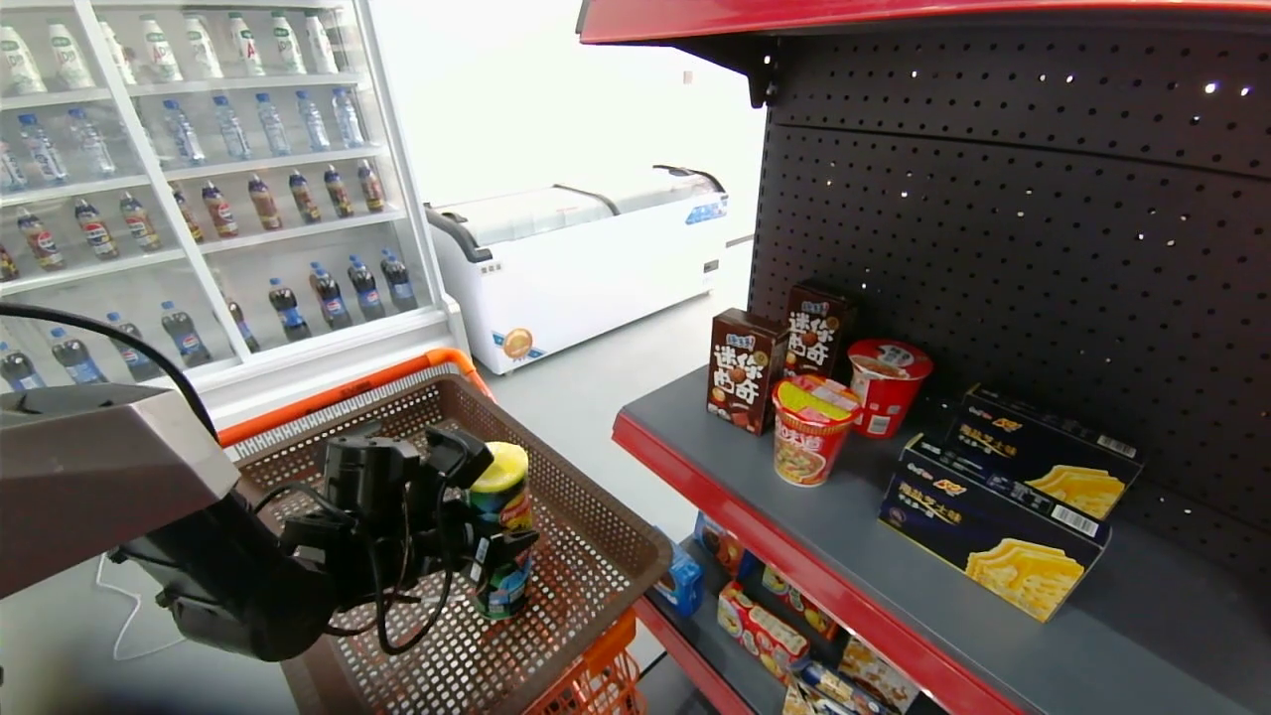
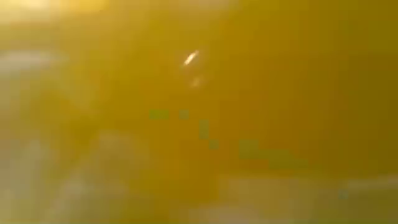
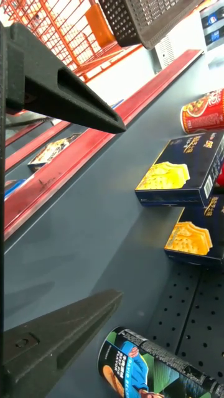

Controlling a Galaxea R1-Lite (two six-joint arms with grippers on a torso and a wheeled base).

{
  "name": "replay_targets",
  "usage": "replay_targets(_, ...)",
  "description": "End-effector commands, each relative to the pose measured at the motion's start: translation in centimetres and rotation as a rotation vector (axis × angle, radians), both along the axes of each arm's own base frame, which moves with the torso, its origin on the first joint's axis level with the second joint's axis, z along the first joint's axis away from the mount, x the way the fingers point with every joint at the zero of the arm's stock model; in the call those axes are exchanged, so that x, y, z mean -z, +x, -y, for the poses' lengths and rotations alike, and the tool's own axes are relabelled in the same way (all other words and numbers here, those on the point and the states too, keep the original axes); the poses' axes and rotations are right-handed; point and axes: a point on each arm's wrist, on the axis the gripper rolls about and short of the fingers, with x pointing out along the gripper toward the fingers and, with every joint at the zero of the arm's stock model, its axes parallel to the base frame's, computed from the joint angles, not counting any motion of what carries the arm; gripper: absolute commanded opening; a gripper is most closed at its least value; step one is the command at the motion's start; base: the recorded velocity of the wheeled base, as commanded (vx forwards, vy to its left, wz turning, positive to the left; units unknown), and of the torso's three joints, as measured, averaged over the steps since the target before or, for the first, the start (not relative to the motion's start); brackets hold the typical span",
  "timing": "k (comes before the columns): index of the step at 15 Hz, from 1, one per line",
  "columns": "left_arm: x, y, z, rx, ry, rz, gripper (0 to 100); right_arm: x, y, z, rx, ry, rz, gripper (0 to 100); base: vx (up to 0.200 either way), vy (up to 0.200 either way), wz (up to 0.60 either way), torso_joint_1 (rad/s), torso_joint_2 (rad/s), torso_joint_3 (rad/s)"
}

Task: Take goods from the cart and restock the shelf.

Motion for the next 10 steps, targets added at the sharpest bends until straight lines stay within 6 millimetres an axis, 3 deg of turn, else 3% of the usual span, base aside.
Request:
replay_targets(1,-1.0,-1.0,-0.1,-0.022,0.012,0.020,0,0.0,0.0,0.0,0.000,0.000,-0.001,100,0.000,0.000,0.00,0.000,0.00,0.000)
replay_targets(3,-4.1,-2.9,-0.7,-0.079,0.009,0.100,0,0.0,0.0,0.0,0.000,0.000,-0.001,100,0.000,0.000,0.00,0.000,0.00,0.000)
replay_targets(6,-10.8,-5.6,-1.6,-0.142,-0.104,0.236,0,0.0,0.0,0.0,0.000,0.000,0.002,100,0.000,0.000,0.00,0.000,0.00,0.000)
replay_targets(7,-11.6,-6.4,-1.9,-0.150,-0.110,0.240,0,0.0,0.0,0.0,0.000,0.000,0.002,100,0.000,0.000,0.00,0.000,0.00,0.000)
replay_targets(10,-15.5,-14.7,-3.6,-0.191,-0.135,0.144,0,0.0,0.0,0.0,0.000,0.000,0.002,100,0.000,0.000,0.00,0.000,0.00,0.000)
